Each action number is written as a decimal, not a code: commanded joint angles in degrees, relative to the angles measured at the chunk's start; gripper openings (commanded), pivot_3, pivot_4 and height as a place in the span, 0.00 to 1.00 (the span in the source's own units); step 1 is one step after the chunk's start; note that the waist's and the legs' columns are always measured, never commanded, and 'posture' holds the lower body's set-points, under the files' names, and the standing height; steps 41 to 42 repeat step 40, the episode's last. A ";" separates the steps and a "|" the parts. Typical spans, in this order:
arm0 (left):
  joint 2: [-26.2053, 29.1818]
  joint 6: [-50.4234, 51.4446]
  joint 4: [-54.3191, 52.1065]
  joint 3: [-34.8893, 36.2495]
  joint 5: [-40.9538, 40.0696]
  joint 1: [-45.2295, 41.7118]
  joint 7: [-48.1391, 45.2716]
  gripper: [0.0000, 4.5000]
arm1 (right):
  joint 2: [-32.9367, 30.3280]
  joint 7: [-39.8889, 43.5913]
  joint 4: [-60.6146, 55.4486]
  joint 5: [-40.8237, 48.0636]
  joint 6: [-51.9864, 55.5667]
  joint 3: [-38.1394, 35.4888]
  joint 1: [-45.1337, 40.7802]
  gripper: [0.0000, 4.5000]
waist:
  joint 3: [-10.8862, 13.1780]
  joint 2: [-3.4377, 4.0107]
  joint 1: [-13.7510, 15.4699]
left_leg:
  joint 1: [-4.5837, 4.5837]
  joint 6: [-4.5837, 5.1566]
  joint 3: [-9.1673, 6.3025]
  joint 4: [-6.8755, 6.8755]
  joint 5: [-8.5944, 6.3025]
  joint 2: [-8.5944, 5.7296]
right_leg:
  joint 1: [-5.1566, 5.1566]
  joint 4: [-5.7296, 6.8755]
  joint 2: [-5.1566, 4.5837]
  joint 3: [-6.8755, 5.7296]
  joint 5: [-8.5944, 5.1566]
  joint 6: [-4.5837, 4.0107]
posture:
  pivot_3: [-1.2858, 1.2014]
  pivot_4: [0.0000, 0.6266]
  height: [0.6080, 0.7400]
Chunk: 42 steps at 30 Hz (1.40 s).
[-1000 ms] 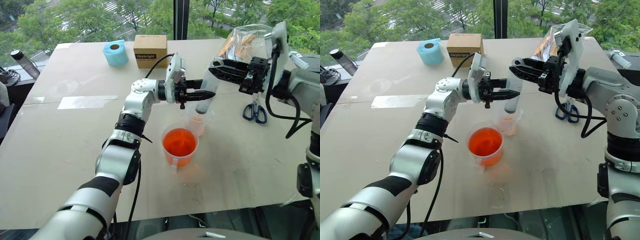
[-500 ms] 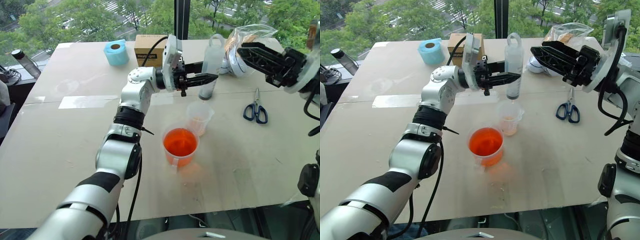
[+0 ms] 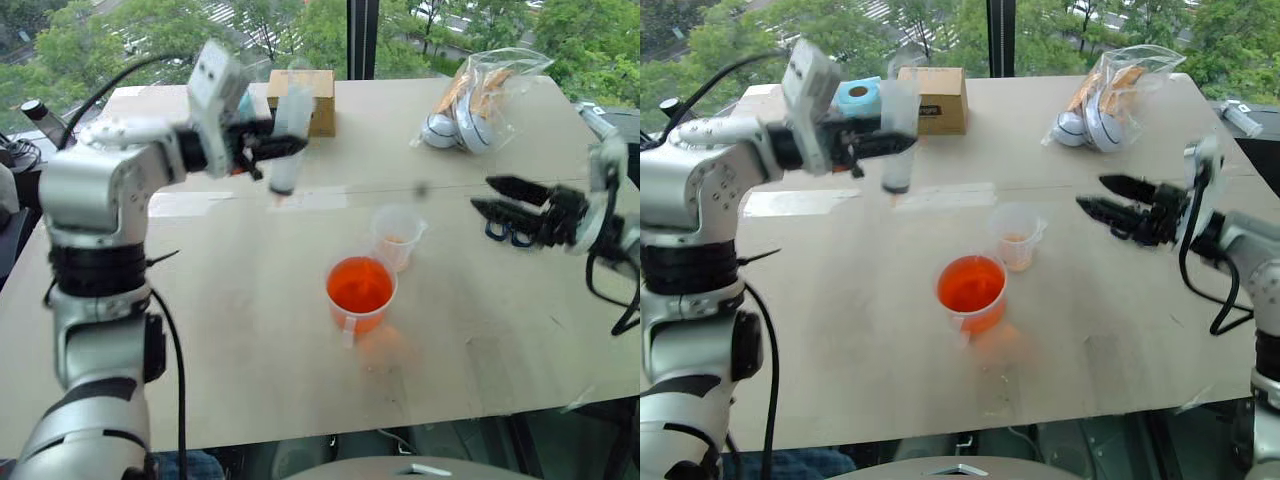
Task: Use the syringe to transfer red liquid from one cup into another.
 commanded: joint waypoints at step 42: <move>-20.28 -56.68 -22.53 6.01 11.08 84.48 8.81 0.99 | 4.89 13.01 10.53 -21.35 -36.60 1.12 28.17 1.00 | -0.39 0.54 1.32 | 1.90 0.29 0.13 -0.94 -0.25 -0.02 | 1.67 -1.14 -0.39 0.11 -0.10 -0.47 | 0.52 0.24 1.00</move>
